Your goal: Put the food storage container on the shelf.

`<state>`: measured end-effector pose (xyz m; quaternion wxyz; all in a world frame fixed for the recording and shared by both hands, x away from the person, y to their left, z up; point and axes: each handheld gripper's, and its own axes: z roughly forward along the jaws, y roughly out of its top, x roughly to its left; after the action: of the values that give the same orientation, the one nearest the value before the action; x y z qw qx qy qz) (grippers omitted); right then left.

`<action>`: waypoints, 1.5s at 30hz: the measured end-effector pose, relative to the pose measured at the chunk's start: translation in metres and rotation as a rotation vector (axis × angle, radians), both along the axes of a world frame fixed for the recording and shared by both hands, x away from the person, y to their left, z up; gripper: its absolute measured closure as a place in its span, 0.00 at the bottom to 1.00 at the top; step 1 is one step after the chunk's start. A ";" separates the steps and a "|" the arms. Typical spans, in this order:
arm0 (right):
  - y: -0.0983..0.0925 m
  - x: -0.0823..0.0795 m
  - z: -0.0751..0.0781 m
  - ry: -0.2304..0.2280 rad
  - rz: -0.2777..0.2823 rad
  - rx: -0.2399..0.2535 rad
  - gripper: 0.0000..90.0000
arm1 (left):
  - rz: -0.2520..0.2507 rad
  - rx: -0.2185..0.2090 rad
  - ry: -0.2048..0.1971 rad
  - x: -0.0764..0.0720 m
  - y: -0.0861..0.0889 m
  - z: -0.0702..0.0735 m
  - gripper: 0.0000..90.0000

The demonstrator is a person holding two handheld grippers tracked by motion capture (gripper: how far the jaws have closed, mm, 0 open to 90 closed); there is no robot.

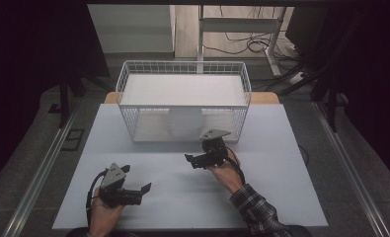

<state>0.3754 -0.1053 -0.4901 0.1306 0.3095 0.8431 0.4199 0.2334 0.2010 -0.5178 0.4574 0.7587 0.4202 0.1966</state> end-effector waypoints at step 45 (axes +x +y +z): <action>-0.056 -0.051 0.016 -0.012 -0.037 -0.015 0.01 | -0.016 0.008 0.016 0.000 -0.002 -0.001 0.01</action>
<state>0.3249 -0.1616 -0.4743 0.1458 0.3213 0.8397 0.4127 0.2338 0.1990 -0.5190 0.4525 0.7654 0.4170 0.1884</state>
